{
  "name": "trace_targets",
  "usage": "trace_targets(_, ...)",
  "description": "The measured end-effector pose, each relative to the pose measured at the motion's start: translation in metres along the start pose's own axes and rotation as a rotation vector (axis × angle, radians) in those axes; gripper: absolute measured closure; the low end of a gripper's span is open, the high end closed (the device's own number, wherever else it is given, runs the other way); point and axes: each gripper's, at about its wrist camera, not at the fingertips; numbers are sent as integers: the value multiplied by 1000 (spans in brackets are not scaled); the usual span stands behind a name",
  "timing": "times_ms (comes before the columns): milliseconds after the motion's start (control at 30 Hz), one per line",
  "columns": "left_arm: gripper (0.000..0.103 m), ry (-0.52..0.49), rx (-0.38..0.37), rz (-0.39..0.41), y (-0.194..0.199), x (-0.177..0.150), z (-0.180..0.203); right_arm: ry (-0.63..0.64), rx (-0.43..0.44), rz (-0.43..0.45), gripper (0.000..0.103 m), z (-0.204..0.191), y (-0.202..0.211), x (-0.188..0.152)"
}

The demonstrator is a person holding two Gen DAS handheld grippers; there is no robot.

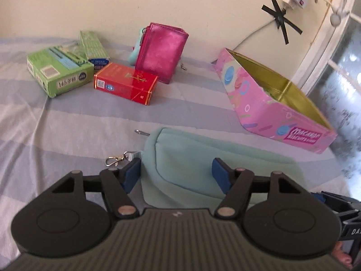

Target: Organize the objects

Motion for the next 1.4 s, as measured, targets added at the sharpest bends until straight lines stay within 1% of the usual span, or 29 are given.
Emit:
trace_targets(67,37,-13,18,8,4,-2,3,59,-24,10,32,-7,-1,-2)
trace_targets(133,38,-1,18,3,8,-2,3,66,-24,21,35,-8,2,-3)
trace_targets(200,38,13,5,-4,11,-1,6,64,-25,43,35,-6,8,-2)
trace_targets(333,38,24,-33,24,21,9,24,71,-20,134,35,0,37,8)
trace_targets(400,38,26,-64,47,23,22,38,76,-31,193,35,4,54,19)
trace_targets(467,38,5,-88,80,21,38,55,83,-49,258,35,11,70,30)
trace_targets(533,38,-28,-105,109,14,54,78,87,-79,316,35,23,83,42)
trace_targets(633,37,-93,-122,145,-4,75,113,62,-126,376,35,46,93,61)
trace_targets(700,38,-126,-141,138,-23,87,132,35,-176,403,35,66,93,73)
trace_targets(767,38,-153,-152,112,-45,97,150,5,-232,408,35,86,86,84)
trace_targets(867,37,-210,-114,98,-77,107,174,-58,-265,385,36,121,72,100)
trace_targets(900,37,-215,-99,90,-88,111,179,-72,-271,386,37,129,69,105)
trace_targets(1000,37,-202,-76,46,-120,124,188,-64,-350,374,36,145,50,122)
trace_targets(1067,37,-233,-43,53,-136,129,196,-56,-416,387,32,152,40,131)
trace_targets(1133,37,-296,40,92,-147,127,207,-12,-502,420,23,155,30,135)
trace_targets(1167,37,-312,55,94,-150,126,209,10,-534,429,20,154,28,135)
trace_targets(1200,37,-319,54,89,-150,125,209,15,-541,439,18,153,27,134)
trace_targets(1300,37,-365,62,86,-145,114,213,-5,-505,453,20,155,39,124)
trace_targets(1400,37,-412,87,97,-135,102,219,-18,-502,464,20,150,52,117)
Point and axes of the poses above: each gripper's, at about its wrist camera, not at the fingertips, and y roughly against the way its jaws point, z to its right, x to its top
